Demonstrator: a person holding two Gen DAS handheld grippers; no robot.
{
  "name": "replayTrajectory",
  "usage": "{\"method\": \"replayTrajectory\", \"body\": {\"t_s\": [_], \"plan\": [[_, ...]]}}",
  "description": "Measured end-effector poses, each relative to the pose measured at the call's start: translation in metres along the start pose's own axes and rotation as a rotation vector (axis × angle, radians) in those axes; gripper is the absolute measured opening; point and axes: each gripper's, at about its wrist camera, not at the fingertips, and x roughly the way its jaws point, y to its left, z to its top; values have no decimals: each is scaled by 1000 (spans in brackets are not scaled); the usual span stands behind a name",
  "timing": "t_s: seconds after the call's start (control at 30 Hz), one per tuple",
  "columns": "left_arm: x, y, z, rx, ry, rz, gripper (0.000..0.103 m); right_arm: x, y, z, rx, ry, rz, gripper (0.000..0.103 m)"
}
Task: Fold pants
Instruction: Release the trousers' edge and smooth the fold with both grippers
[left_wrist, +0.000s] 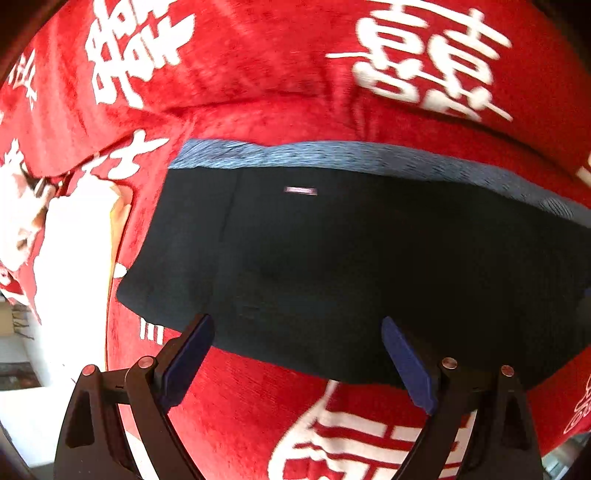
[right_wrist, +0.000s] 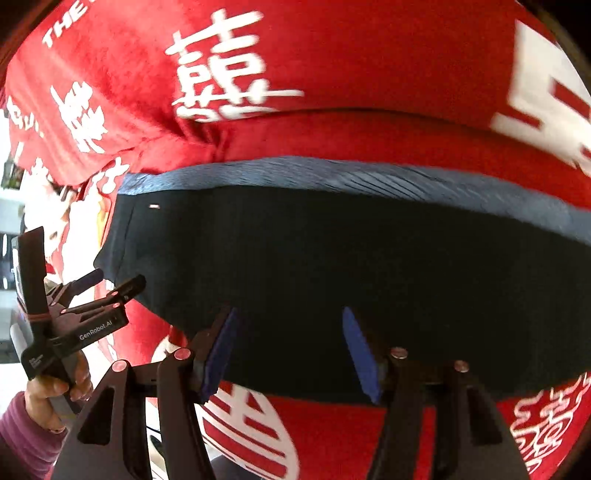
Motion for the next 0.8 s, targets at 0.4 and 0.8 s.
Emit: {"method": "replayTrajectory", "body": {"t_s": [0.4, 0.8], "plan": [[-35, -104, -3, 159, -15, -7, 93, -41, -77, -37, 119, -67, 4, 66], [-51, -208, 3, 294, -17, -21, 93, -76, -171, -74, 259, -139, -10, 66]]}}
